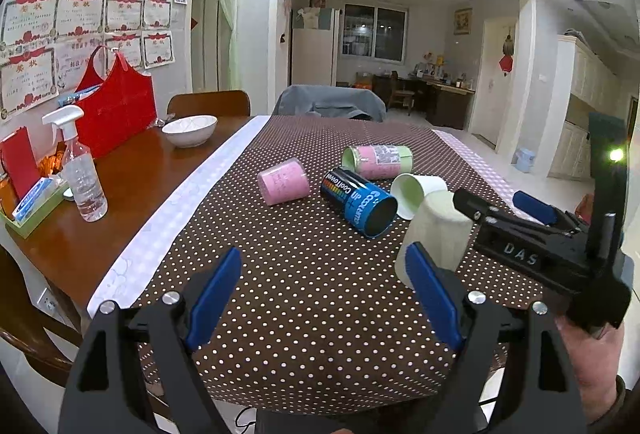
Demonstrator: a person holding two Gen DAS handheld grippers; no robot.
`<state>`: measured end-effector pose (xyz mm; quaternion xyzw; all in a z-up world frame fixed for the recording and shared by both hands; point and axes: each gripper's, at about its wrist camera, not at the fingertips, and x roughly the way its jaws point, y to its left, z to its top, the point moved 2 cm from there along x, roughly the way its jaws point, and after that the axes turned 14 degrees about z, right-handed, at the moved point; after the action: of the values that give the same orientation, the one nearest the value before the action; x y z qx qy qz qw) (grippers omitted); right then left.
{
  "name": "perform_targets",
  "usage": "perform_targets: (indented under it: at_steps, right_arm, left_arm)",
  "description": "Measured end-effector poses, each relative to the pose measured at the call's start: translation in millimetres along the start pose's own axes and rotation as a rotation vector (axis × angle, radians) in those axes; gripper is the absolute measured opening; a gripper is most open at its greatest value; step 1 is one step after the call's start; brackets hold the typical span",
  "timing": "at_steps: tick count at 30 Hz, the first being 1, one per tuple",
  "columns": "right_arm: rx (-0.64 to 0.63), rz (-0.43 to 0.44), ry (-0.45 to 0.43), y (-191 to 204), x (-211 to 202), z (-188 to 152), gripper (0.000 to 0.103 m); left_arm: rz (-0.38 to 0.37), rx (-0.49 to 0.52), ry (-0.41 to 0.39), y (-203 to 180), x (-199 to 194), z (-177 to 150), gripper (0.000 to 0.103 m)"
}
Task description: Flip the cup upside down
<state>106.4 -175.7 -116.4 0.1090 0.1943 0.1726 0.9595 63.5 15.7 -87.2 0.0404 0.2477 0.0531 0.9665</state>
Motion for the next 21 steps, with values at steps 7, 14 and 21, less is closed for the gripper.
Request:
perform_targets:
  at_steps: [7,14,21]
  right_arm:
    - [0.021,0.012,-0.032,3,-29,13,0.097]
    - [0.054,0.022,-0.064,11,-67,22,0.097]
    - [0.020,-0.017,-0.093,25,-102,25,0.097]
  left_arm:
    - [0.012,0.006,-0.041,-5,-19,7,0.083]
    - [0.022,0.014,-0.079,-9,-37,14,0.083]
    - [0.029,0.018,-0.130,-11,-60,19,0.083]
